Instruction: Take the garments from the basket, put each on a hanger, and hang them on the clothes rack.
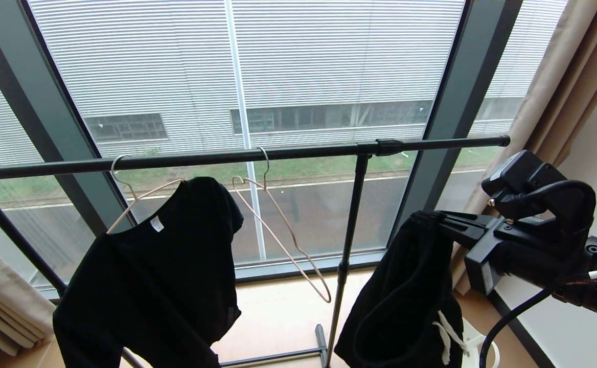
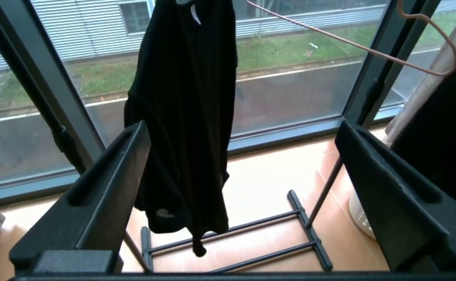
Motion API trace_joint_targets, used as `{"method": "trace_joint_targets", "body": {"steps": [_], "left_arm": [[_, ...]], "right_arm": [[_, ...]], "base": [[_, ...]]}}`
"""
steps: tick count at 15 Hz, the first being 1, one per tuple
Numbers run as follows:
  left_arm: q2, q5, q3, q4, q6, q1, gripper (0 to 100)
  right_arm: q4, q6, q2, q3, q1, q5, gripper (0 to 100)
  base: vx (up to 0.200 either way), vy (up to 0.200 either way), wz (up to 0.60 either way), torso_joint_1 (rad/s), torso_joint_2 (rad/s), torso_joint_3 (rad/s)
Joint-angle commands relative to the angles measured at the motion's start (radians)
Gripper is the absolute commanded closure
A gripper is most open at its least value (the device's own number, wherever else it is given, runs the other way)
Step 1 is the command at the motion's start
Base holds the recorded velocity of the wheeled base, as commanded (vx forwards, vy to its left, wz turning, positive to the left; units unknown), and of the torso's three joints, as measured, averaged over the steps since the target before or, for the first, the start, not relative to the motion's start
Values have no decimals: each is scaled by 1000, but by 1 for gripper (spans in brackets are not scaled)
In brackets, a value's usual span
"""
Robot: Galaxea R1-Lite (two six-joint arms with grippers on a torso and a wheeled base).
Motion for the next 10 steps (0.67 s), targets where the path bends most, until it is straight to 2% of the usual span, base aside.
{"method": "trace_joint_targets", "body": {"steps": [1, 3, 5, 7, 10], "left_arm": [[1, 0, 0, 0, 0, 0, 0], [1, 0, 0, 0, 2, 0, 0], [1, 0, 0, 0, 2, 0, 0], [1, 0, 0, 0, 2, 0, 0], [1, 0, 0, 0, 0, 0, 0]], "right_arm": [[1, -2, 1, 1, -4, -2, 100], [1, -7, 1, 1, -30, -3, 100], [-1, -5, -1, 1, -36, -2, 100], [-1, -5, -4, 1, -41, -2, 100], [-2, -4, -4, -4, -44, 1, 100]], "base": [[0, 0, 0, 168, -334, -183], [0, 0, 0, 137, -300, -154], [0, 0, 0, 13, -28, -21], [0, 0, 600, 5, 0, 2], [0, 0, 0, 0, 0, 0]]}}
